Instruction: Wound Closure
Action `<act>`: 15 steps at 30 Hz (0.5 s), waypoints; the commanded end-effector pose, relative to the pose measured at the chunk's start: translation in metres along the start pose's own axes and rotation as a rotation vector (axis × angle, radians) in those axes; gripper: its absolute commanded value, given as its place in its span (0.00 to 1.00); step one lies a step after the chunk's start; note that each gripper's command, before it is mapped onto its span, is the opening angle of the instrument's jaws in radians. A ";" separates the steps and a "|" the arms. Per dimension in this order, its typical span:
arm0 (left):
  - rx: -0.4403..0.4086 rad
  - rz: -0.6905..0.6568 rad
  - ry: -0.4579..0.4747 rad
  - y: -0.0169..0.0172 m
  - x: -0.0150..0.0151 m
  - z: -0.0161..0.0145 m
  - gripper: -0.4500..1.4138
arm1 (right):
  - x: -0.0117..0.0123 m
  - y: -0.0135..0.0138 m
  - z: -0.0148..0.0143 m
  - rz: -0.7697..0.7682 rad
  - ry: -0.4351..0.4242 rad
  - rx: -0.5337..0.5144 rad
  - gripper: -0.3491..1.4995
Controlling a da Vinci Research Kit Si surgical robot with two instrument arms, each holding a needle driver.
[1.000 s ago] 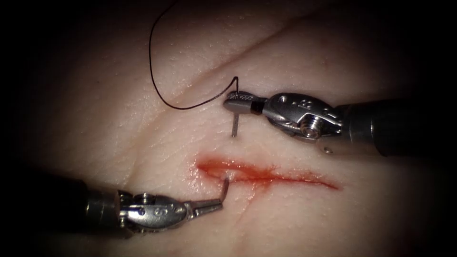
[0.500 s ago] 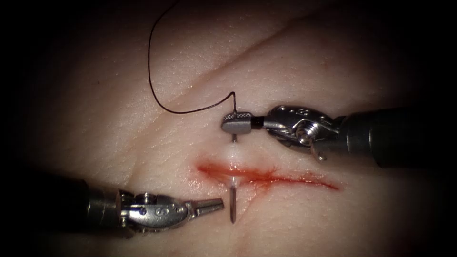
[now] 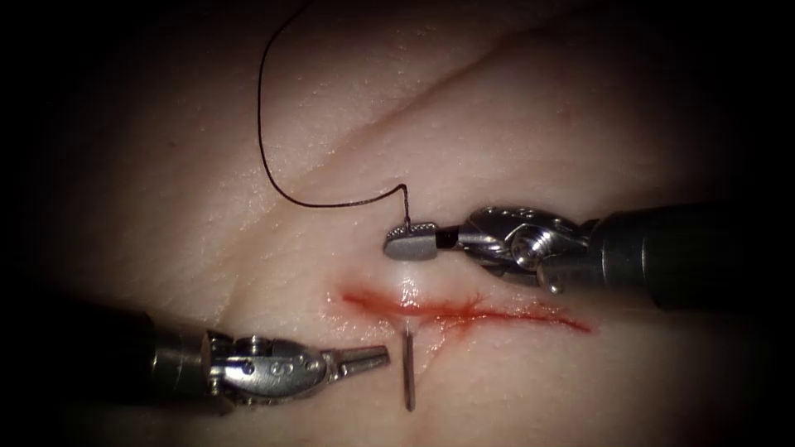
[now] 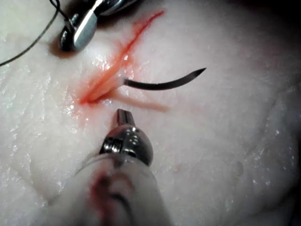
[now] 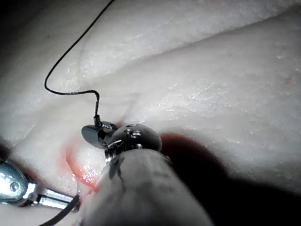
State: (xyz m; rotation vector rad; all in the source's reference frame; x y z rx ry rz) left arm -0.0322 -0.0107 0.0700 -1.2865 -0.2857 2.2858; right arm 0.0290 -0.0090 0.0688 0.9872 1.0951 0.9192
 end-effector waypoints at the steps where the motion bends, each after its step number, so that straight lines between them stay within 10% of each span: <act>1: -0.006 0.036 0.003 0.0003 -0.0004 0.0007 0.21 | 0.0003 0.0009 0.0004 -0.050 0.030 0.001 0.66; 4: -0.023 0.144 0.015 0.0003 -0.0003 0.0007 0.23 | 0.0015 0.0017 -0.0006 -0.105 0.074 -0.018 0.83; 15: -0.007 0.458 0.069 0.0018 -0.0010 0.0005 0.37 | 0.0036 0.0039 -0.0063 -0.234 0.098 -0.074 0.86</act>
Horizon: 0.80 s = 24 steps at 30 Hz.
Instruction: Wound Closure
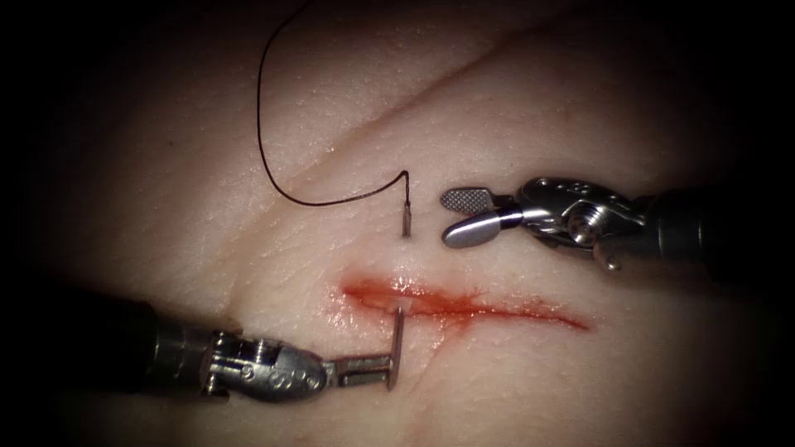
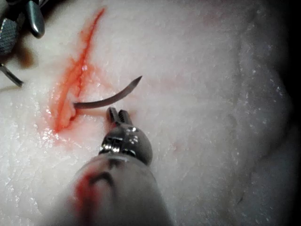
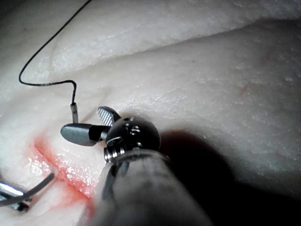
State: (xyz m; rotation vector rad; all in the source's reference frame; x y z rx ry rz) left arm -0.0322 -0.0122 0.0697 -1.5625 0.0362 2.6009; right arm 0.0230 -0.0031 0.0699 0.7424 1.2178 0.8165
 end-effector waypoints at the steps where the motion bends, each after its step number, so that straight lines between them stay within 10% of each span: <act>1: -0.001 0.010 -0.003 0.0007 -0.0002 0.0007 0.39 | -0.0006 0.0005 0.0001 -0.001 0.006 0.002 0.85; 24: 0.053 0.021 -0.001 -0.0008 0.0015 -0.0001 0.50 | -0.0022 0.0006 0.0015 -0.019 0.013 -0.006 0.82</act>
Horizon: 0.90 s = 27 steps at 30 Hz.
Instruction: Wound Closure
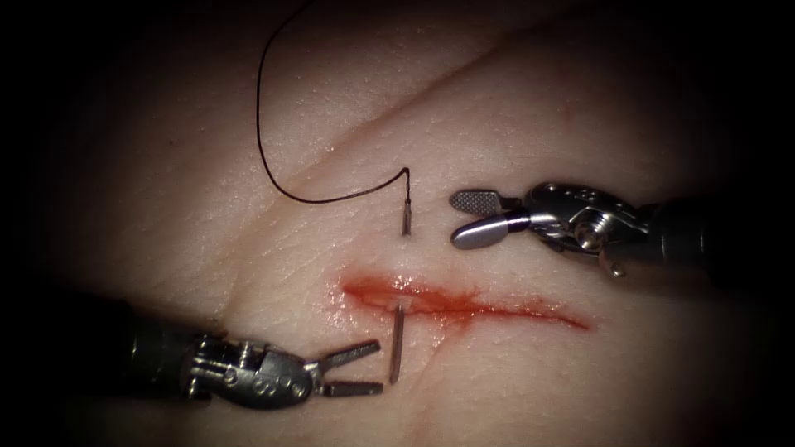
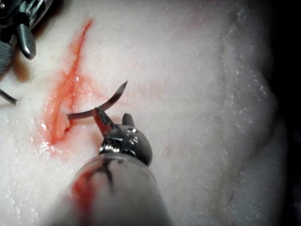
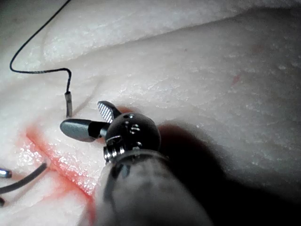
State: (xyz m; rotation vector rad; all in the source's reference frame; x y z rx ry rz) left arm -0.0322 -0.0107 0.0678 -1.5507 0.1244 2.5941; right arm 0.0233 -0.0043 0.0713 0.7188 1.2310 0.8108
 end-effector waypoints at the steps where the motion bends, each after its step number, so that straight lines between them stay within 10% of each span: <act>1: -0.004 -0.001 0.004 0.0006 -0.0003 0.0010 0.51 | -0.0005 0.0000 0.0009 0.000 0.000 0.002 0.82; 15: -0.003 -0.008 0.016 -0.0003 0.0001 0.0017 0.68 | -0.0016 0.0003 0.0011 -0.017 -0.001 -0.001 0.80; 24: -0.009 -0.005 0.027 -0.0008 -0.0008 0.0025 0.57 | -0.0021 0.0002 0.0012 -0.023 -0.001 -0.001 0.78; 27: -0.018 -0.005 0.038 -0.0010 -0.0008 0.0024 0.39 | -0.0021 0.0002 0.0012 -0.023 -0.001 -0.001 0.77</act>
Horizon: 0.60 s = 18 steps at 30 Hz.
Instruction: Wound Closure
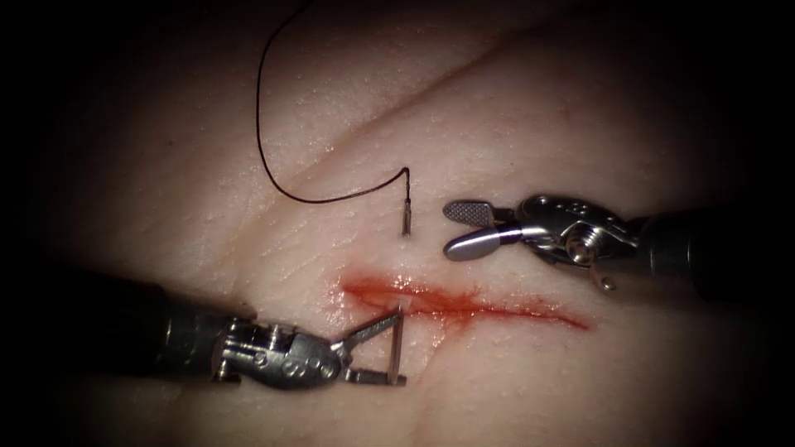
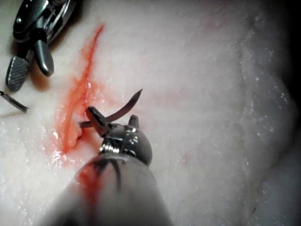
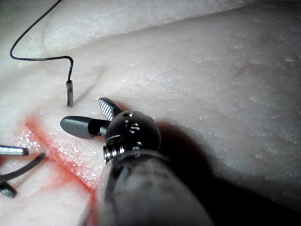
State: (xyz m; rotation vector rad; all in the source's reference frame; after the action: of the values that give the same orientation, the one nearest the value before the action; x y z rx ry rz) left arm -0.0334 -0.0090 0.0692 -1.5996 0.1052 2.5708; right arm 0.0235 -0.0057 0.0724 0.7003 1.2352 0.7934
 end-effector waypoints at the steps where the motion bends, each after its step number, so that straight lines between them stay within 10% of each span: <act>1: -0.009 0.005 0.011 0.0005 -0.0002 0.0005 0.31 | -0.0005 0.0000 0.0007 0.001 0.000 0.002 0.77; 4: -0.031 0.029 0.048 0.0002 0.0000 0.0007 0.00 | -0.0005 0.0000 0.0007 0.001 0.002 0.002 0.76; 12: -0.064 0.047 0.095 0.0000 0.0011 0.0003 0.00 | -0.0006 0.0000 0.0003 0.000 0.007 0.006 0.73; 18: -0.117 -0.191 0.126 -0.0002 0.0027 -0.0006 0.00 | -0.0006 0.0000 0.0002 0.018 0.005 0.008 0.73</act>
State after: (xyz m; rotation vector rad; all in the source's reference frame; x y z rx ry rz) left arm -0.0336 -0.0082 0.0656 -1.7250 -0.2439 2.3189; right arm 0.0230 -0.0058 0.0723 0.7154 1.2378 0.8078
